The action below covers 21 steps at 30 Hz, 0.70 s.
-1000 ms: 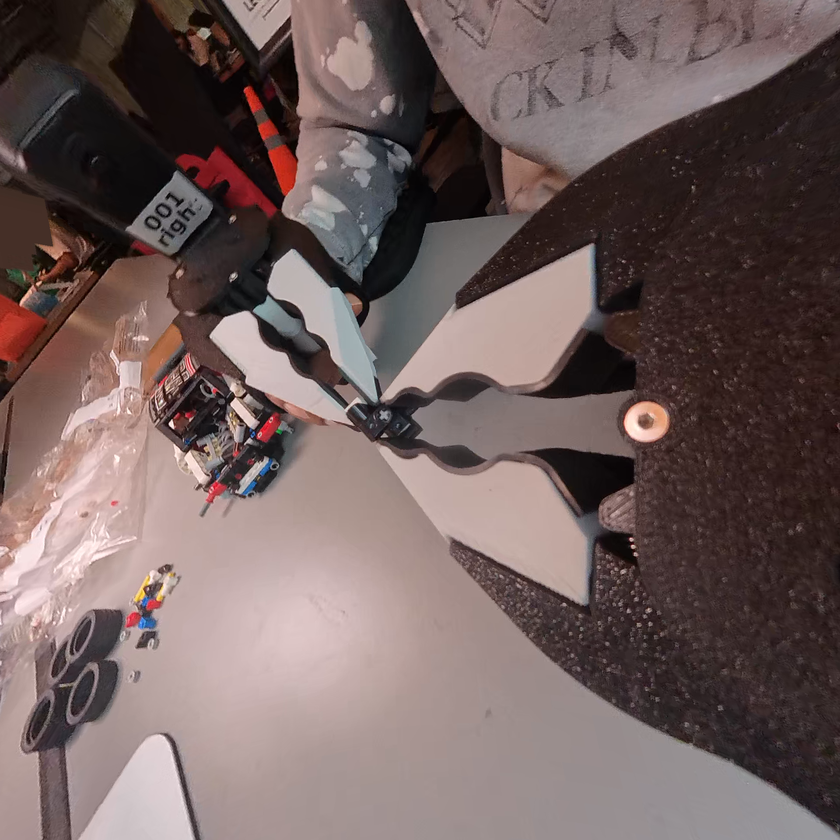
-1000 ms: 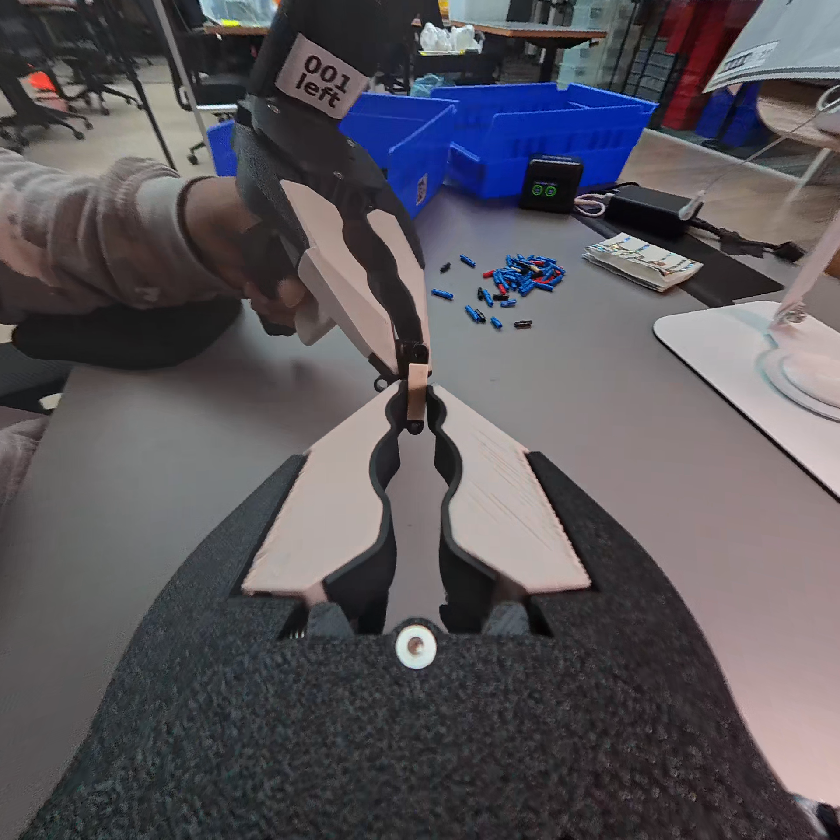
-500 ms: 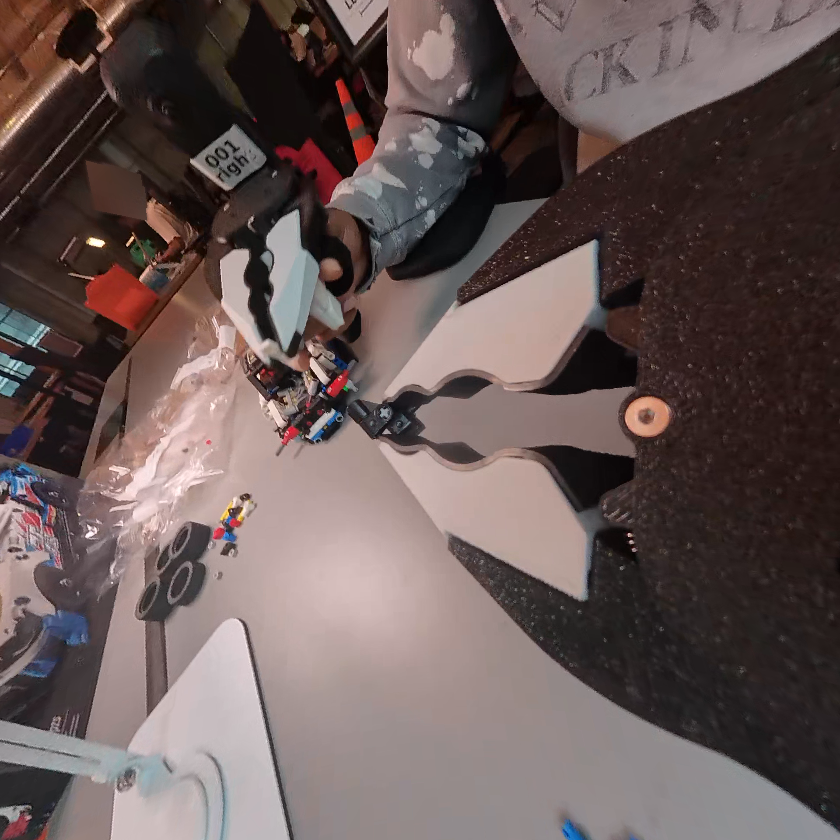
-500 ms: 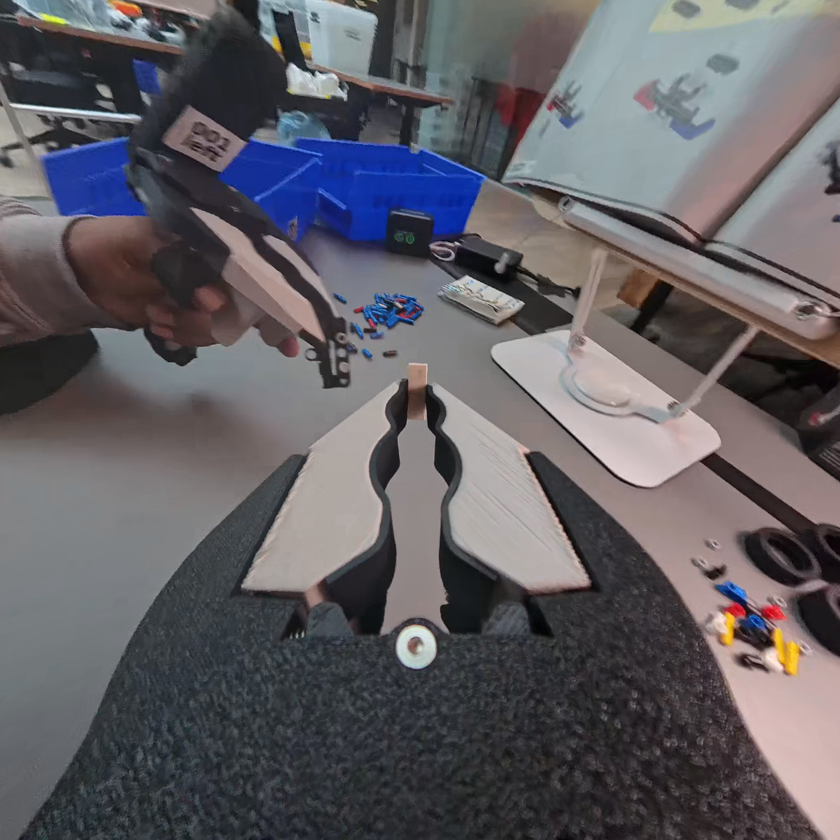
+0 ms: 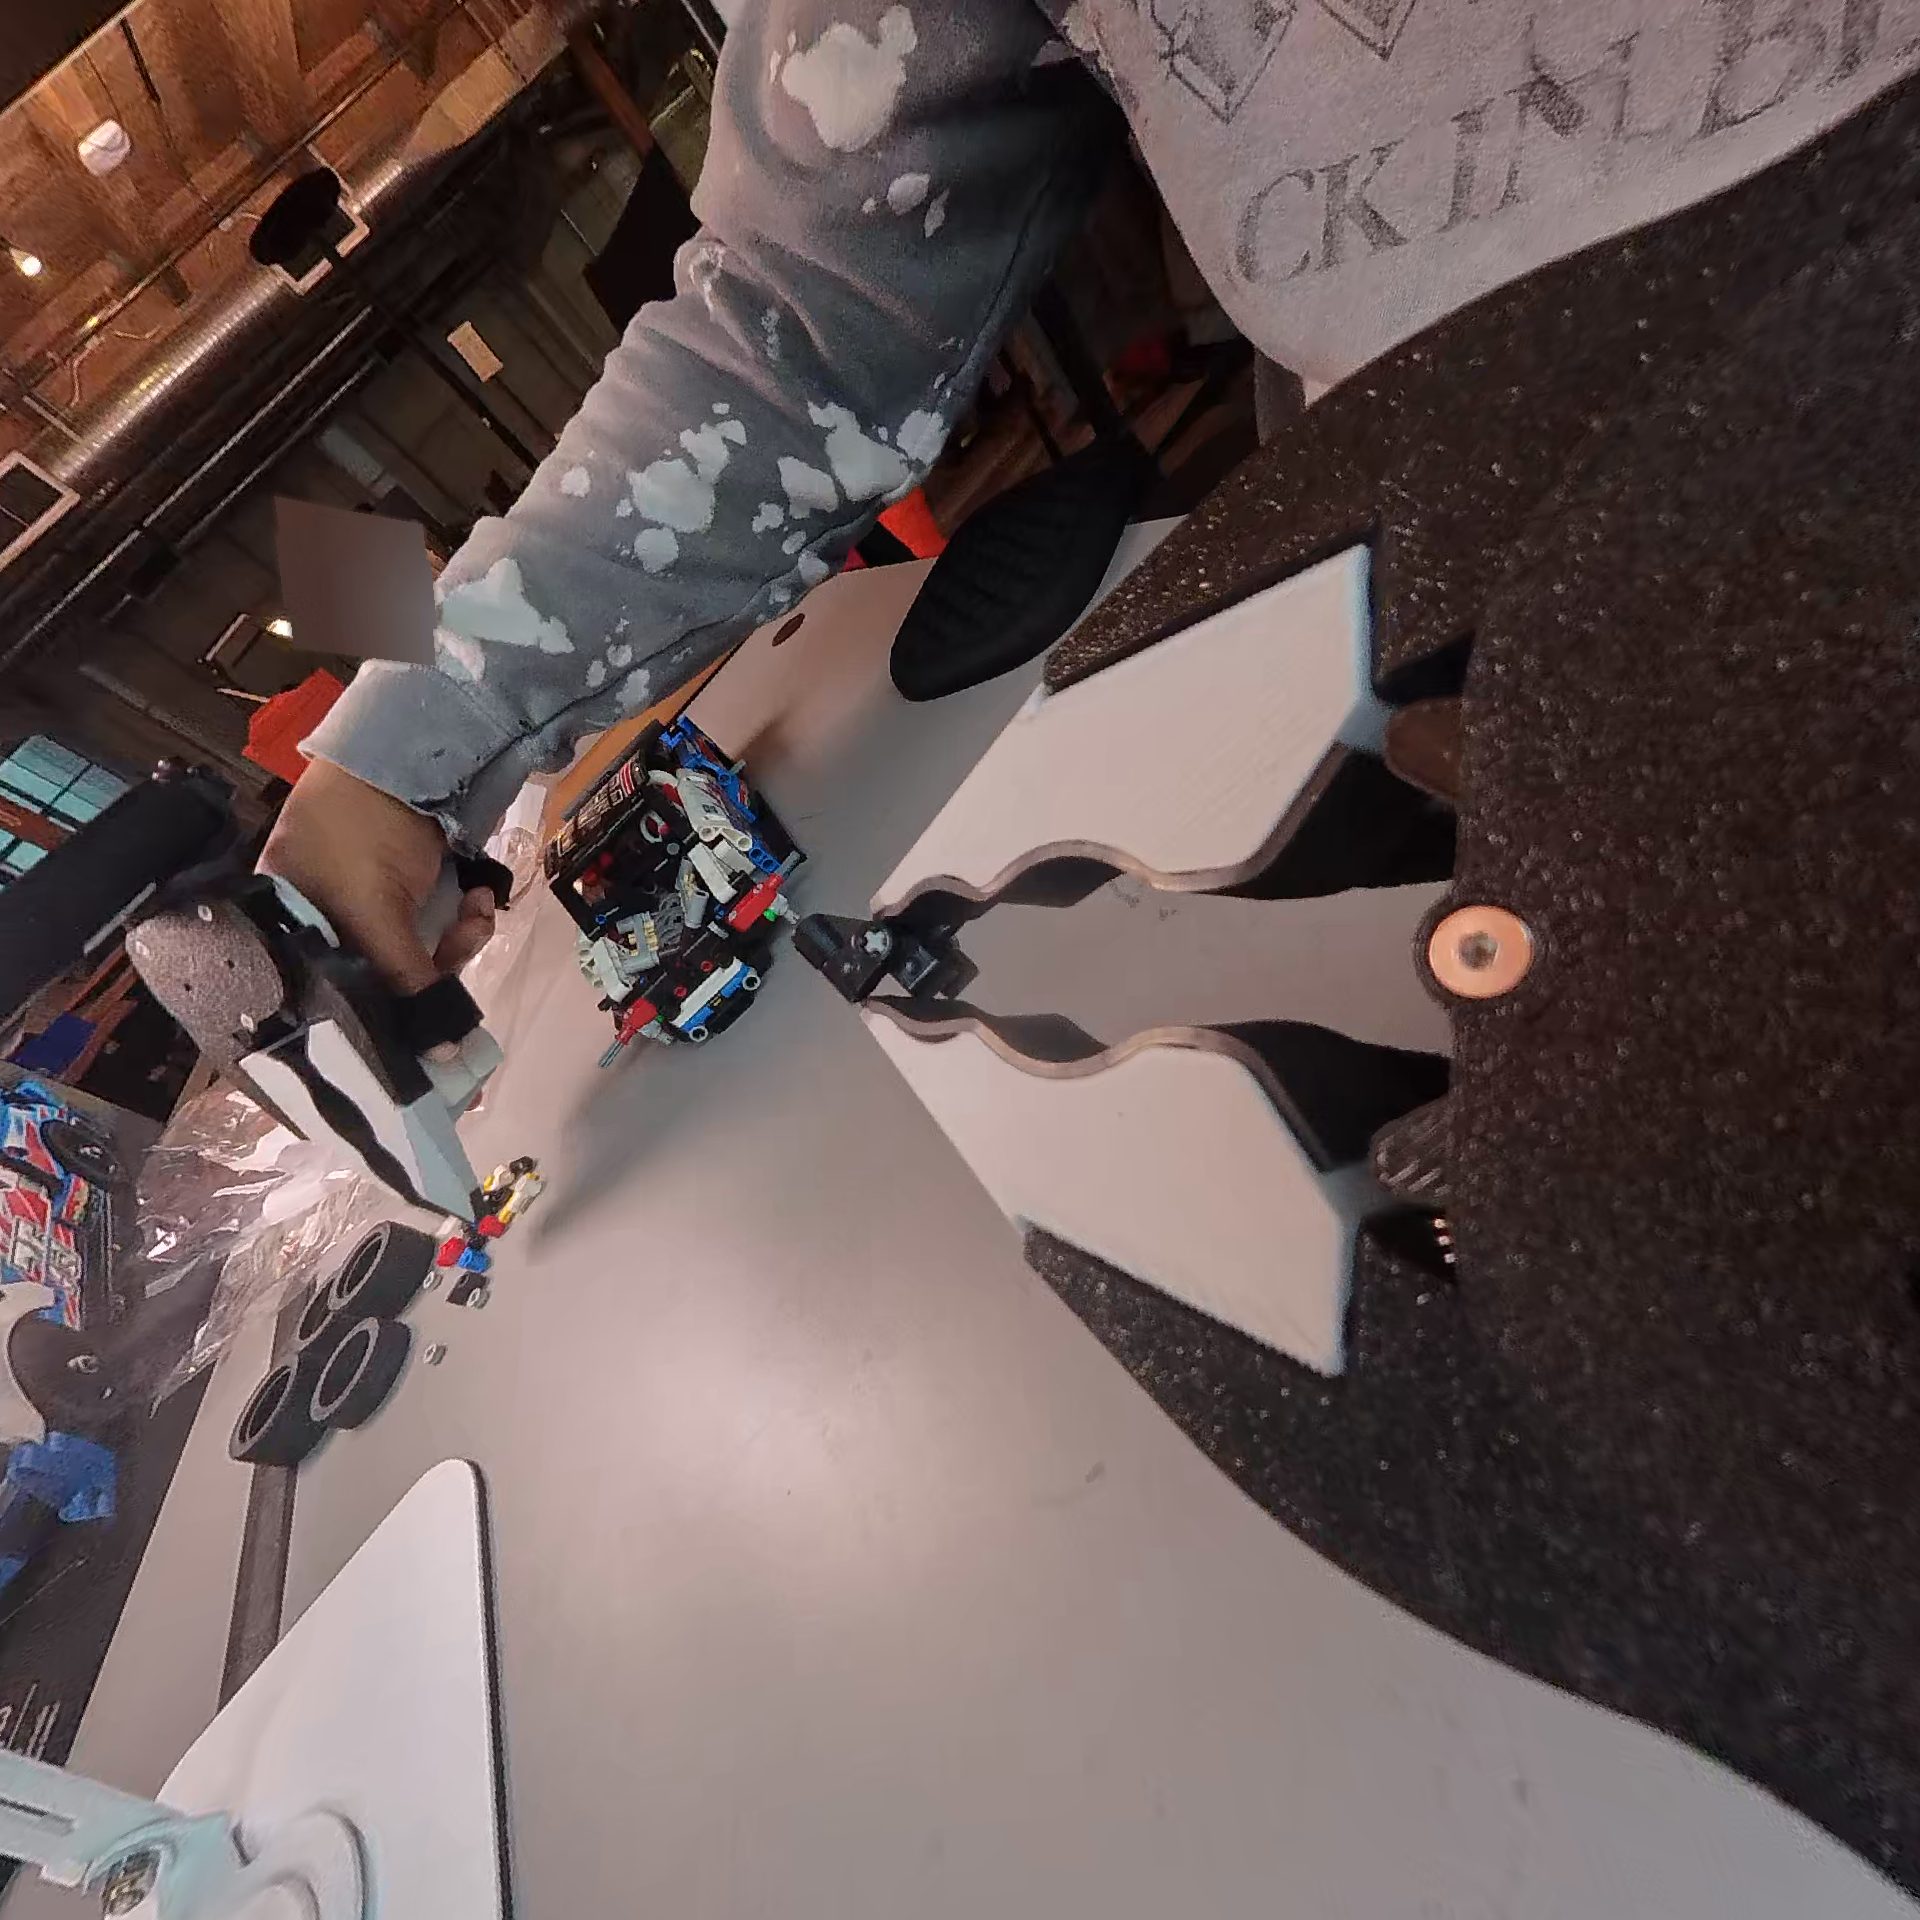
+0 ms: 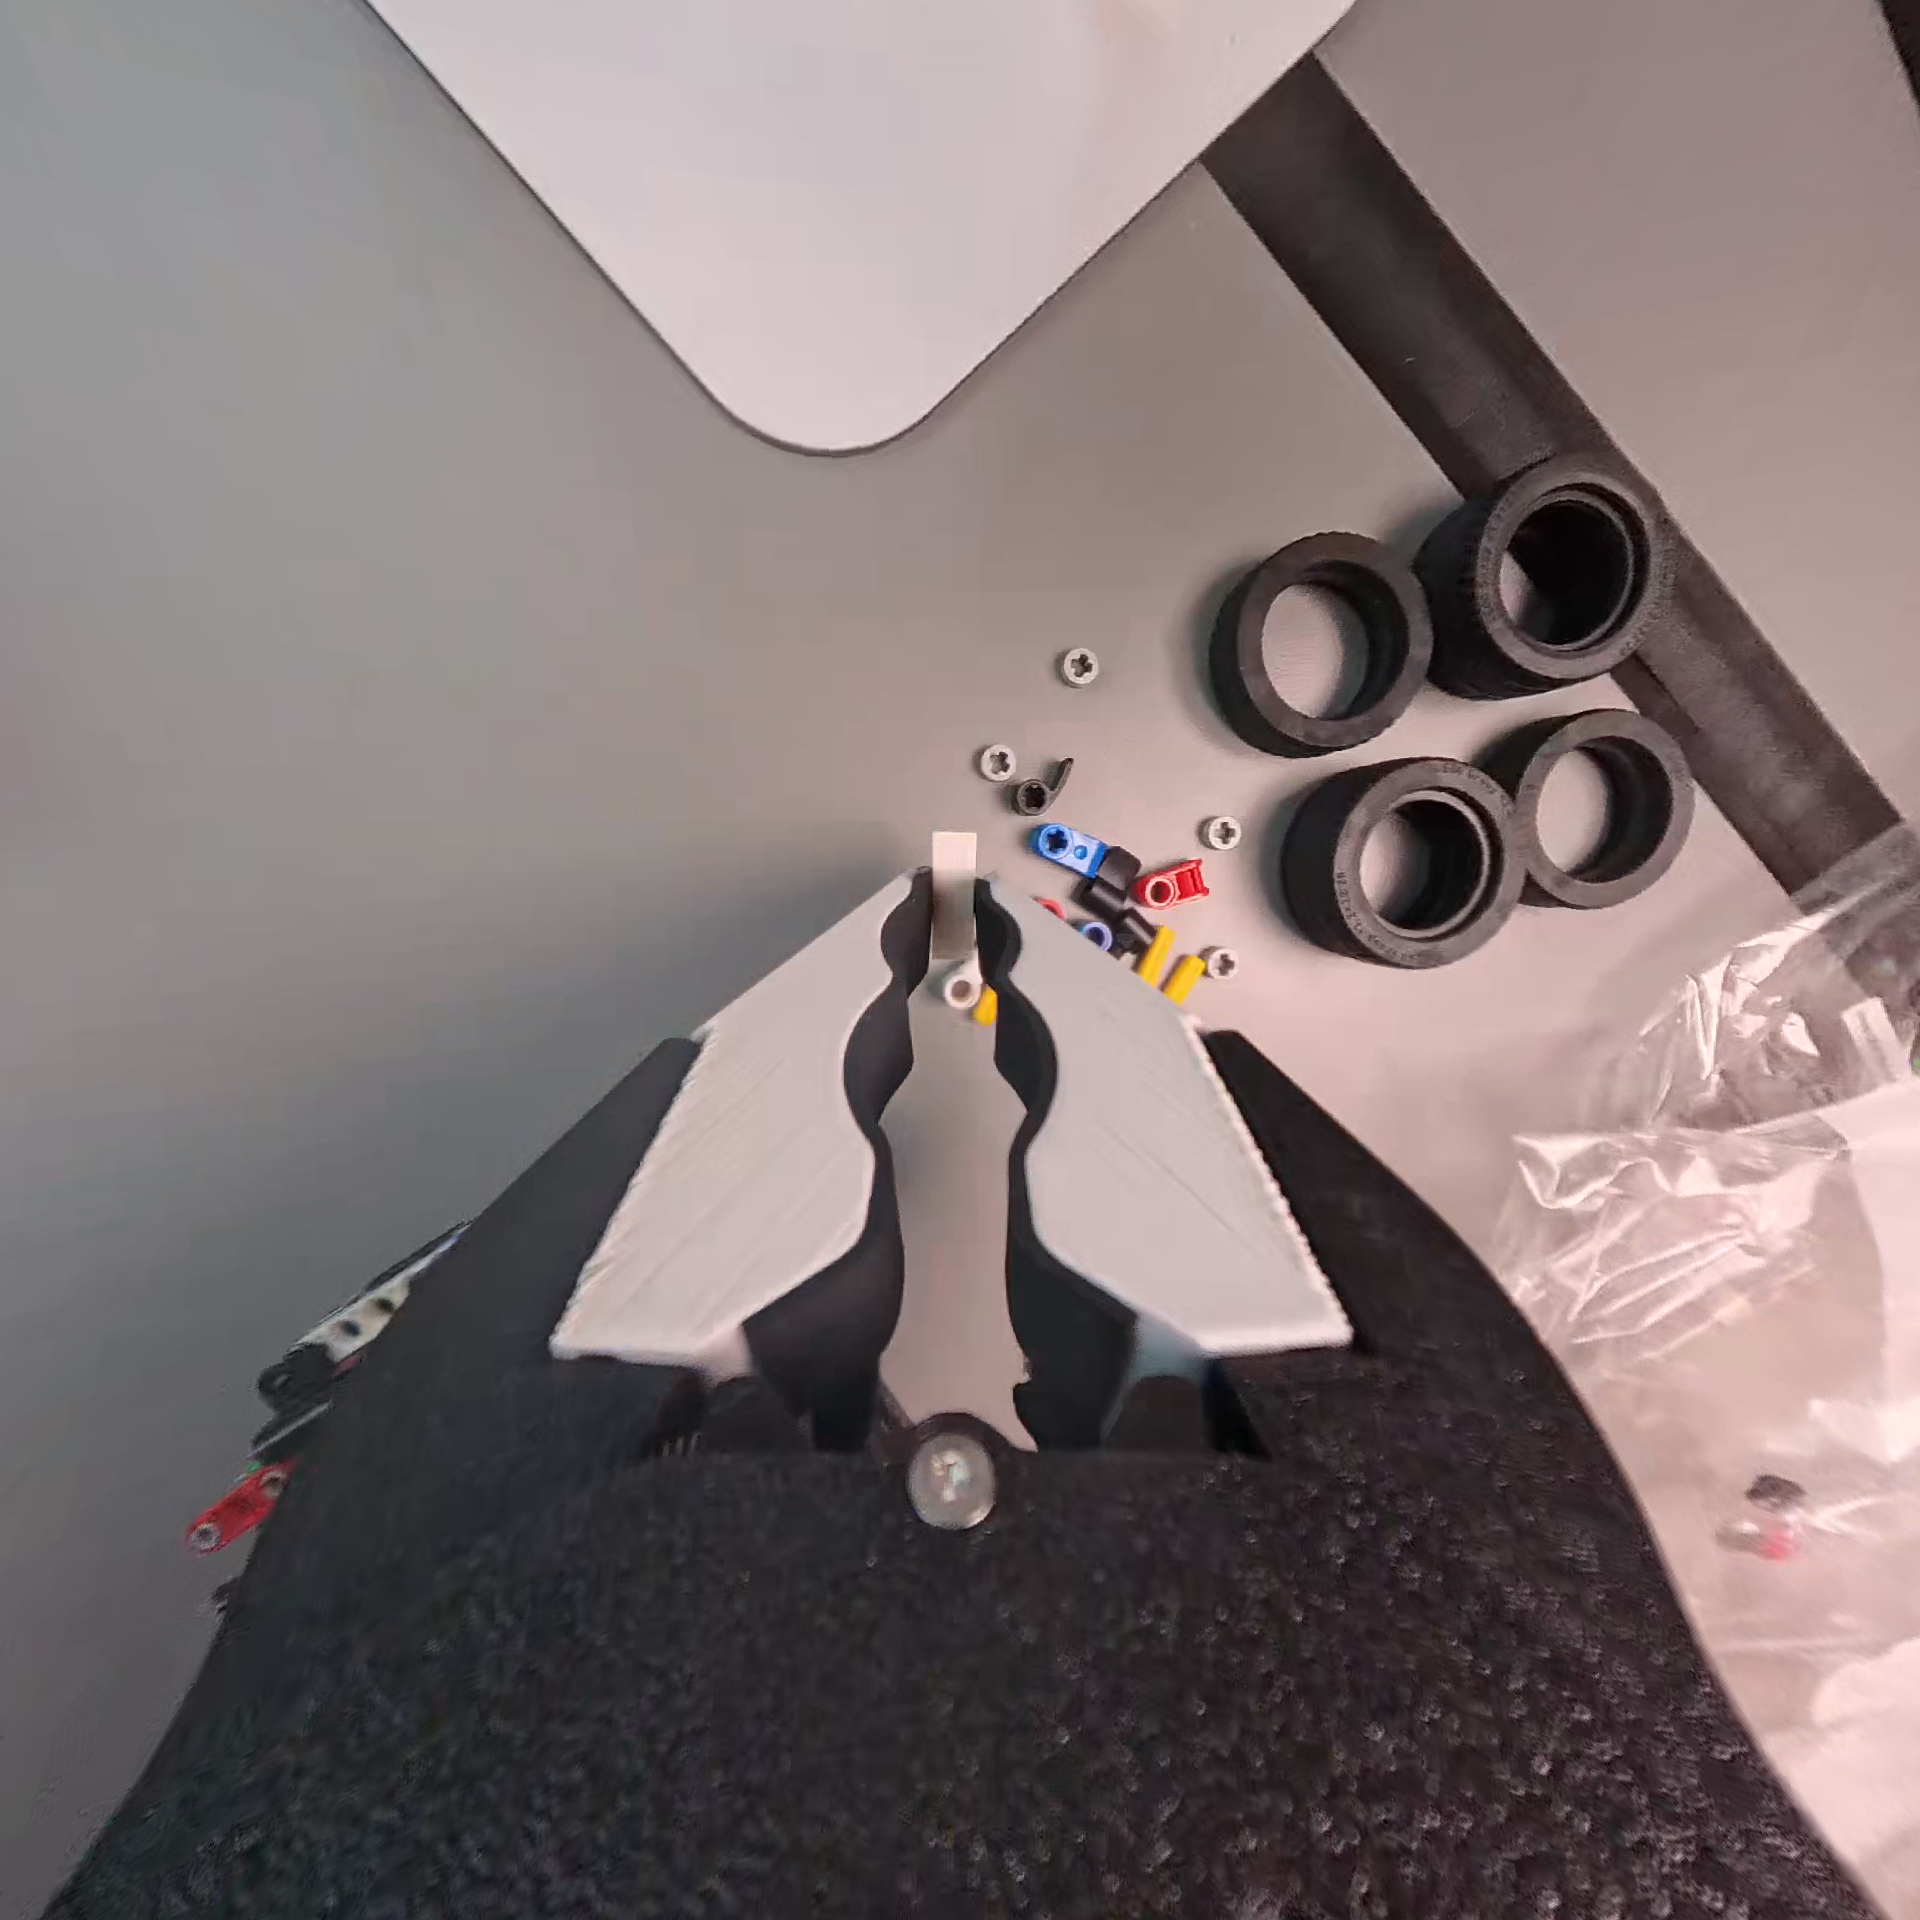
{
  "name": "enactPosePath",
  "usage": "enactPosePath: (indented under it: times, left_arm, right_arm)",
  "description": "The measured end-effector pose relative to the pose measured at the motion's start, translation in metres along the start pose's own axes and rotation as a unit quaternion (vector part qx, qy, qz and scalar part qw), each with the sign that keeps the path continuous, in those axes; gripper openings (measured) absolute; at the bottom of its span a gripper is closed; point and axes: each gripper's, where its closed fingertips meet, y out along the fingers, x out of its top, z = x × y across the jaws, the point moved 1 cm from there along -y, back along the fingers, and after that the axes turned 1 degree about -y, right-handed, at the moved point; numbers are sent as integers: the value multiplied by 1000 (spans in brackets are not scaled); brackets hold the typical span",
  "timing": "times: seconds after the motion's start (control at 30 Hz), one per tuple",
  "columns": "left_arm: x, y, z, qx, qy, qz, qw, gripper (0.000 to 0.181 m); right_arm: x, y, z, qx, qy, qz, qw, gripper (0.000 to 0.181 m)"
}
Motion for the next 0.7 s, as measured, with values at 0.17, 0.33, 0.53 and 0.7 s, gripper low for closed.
enactPosePath:
  times: [0.17,0.33,0.53,0.7]
  left_arm:
    - [1,-4,-2,-7,-5,-9,1000,12]
    - [2,-6,-3,-19,-11,-12,1000,12]
    - [1,-4,-5,-22,-7,-8,1000,12]
    - [1,-3,-5,-23,-12,-10,1000,12]
  right_arm:
    - [-4,19,-6,-9,-10,38,999,10]
    - [25,-19,6,-21,-3,-70,997,29]
    - [42,-75,54,-62,-56,-176,981,27]
    - [32,-66,49,-62,-32,-188,980,12]
